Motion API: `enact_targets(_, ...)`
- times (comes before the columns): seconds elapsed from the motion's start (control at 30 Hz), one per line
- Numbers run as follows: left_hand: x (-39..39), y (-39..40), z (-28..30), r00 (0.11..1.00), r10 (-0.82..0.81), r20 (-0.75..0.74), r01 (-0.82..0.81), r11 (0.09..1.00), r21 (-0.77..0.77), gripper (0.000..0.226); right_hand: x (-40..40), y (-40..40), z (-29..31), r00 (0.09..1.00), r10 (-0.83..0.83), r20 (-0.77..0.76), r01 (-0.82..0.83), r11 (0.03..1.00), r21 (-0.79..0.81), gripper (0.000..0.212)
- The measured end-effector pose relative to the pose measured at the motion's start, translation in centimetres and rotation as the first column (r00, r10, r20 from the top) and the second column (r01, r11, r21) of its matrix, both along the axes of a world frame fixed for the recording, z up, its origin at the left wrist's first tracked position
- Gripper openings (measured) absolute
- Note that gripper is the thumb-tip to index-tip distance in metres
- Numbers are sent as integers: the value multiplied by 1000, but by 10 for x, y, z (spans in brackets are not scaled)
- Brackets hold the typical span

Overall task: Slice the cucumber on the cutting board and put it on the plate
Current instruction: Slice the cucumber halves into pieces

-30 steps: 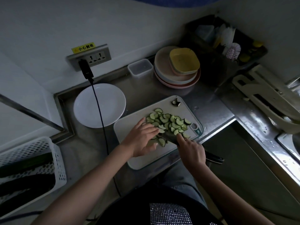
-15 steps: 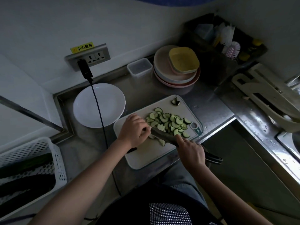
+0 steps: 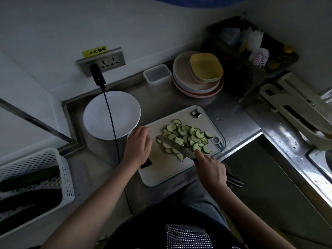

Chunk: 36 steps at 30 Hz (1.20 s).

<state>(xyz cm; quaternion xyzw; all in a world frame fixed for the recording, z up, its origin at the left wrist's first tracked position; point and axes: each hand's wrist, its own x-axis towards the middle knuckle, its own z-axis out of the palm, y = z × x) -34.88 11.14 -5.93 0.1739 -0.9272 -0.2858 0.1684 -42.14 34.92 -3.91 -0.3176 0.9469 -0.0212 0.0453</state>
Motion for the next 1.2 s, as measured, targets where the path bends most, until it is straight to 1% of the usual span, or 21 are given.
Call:
enact_targets(0.03,12,-1,-4,999,28,-18,-28,1000,-1,40,2,-2,1,997,-16,72,17,1000,-8,17)
enact_targets(0.1,37,2,-15,1000,3,26,-2,999,-36,34,10,-9,1,981,-61,182,77,994,-80,18)
enact_targets(0.2,67,10,-39,968,-118,222,150,980,-131,41,23,-21,0,944,-108,311,158,978,-138,22)
enact_targets(0.27,78,11,-51,944,-158,291,213,962,-171,45,28,-24,-1,930,-109,350,162,979,-126,23)
enact_targets(0.33,81,10,-56,950,-145,278,206,957,-205,44,32,-25,0,929,-94,358,149,980,-129,23)
enact_targets(0.4,77,11,-55,962,-149,230,202,953,-226,43,34,-26,2,931,-76,357,132,982,-135,22)
enact_targets(0.47,69,17,-51,976,-124,180,161,966,-205,40,35,-29,3,933,-55,357,111,984,-139,21)
enact_targets(0.53,59,23,-50,985,-89,145,112,981,-157,32,37,-33,2,930,-25,366,89,984,-157,19)
enact_targets(0.57,56,27,-50,984,-82,156,104,984,-142,29,38,-35,2,927,-10,376,77,984,-163,18)
enact_targets(0.63,53,33,-50,975,-76,211,100,989,-110,36,40,-38,-1,916,14,401,55,986,-160,17)
enact_targets(0.7,52,35,-51,974,-63,219,91,989,-120,41,42,-40,-1,903,33,429,31,990,-141,15)
enact_targets(0.8,49,38,-48,983,-126,137,155,961,-229,28,43,-43,-1,898,55,436,-7,994,-111,16)
enact_targets(0.87,44,40,-43,974,-190,123,218,932,-290,28,44,-43,0,896,67,438,-21,994,-108,18)
enact_targets(0.93,39,39,-41,971,-204,123,234,914,-330,32,44,-44,-1,891,75,448,-25,993,-115,17)
enact_targets(1.07,35,33,-39,966,-232,116,257,910,-324,31,44,-47,-2,887,74,456,-12,990,-139,16)
enact_targets(1.2,38,26,-41,954,-270,133,298,906,-301,27,46,-48,-4,883,69,464,-14,993,-121,17)
